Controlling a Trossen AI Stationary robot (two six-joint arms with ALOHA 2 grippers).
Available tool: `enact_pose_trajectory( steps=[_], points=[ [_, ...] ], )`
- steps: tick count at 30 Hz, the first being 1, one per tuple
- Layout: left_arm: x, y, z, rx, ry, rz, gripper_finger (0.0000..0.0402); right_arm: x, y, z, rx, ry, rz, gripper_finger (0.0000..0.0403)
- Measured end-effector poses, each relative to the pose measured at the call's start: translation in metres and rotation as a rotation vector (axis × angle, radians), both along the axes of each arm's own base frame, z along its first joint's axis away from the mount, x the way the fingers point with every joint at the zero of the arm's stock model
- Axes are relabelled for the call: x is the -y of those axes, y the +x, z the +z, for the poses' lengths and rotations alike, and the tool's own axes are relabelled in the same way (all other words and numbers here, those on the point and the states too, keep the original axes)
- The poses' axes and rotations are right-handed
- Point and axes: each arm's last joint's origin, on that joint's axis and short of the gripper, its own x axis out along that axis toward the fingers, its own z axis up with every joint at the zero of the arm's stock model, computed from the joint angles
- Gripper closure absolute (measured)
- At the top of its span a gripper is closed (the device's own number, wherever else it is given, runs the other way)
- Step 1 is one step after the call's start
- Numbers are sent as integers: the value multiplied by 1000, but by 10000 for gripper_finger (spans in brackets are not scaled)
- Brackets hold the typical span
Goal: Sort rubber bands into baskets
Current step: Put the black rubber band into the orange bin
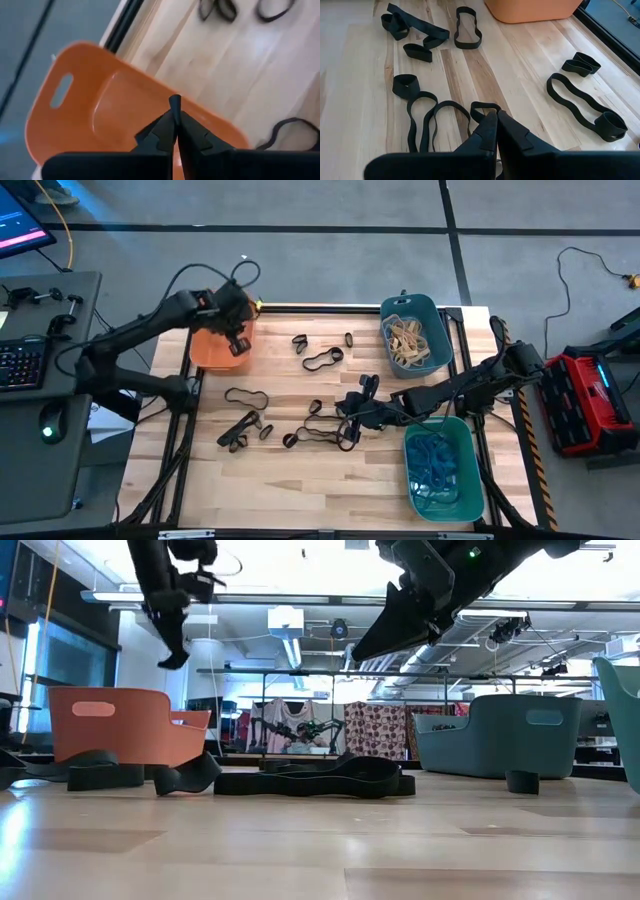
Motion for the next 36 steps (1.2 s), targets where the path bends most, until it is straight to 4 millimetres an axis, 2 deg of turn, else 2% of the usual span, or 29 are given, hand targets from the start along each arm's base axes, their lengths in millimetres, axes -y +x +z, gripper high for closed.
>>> enact_pose_trajectory(
  steps=[7, 12, 18, 23, 28, 36],
  points=[
    [-47, -6, -28, -114, -93, 119, 401, 0, 0, 0, -1, -2, 2, 403],
    [-67, -8, -50, -122, -185, 125, 401, 0, 0, 0, -3, -8, 6, 403],
    [-69, -13, -83, -132, -236, -45, 401, 0, 0, 0, -6, -16, 12, 403],
    [-72, -26, -98, -183, -241, -77, 401, 0, 0, 0, -9, -23, 16, 403],
    [-76, -35, -101, -296, -199, -141, 401, 0, 0, 0, -13, -34, 24, 403],
    [-87, -41, -108, -331, -200, -161, 401, 0, 0, 0, -14, -35, 26, 403]
  ],
)
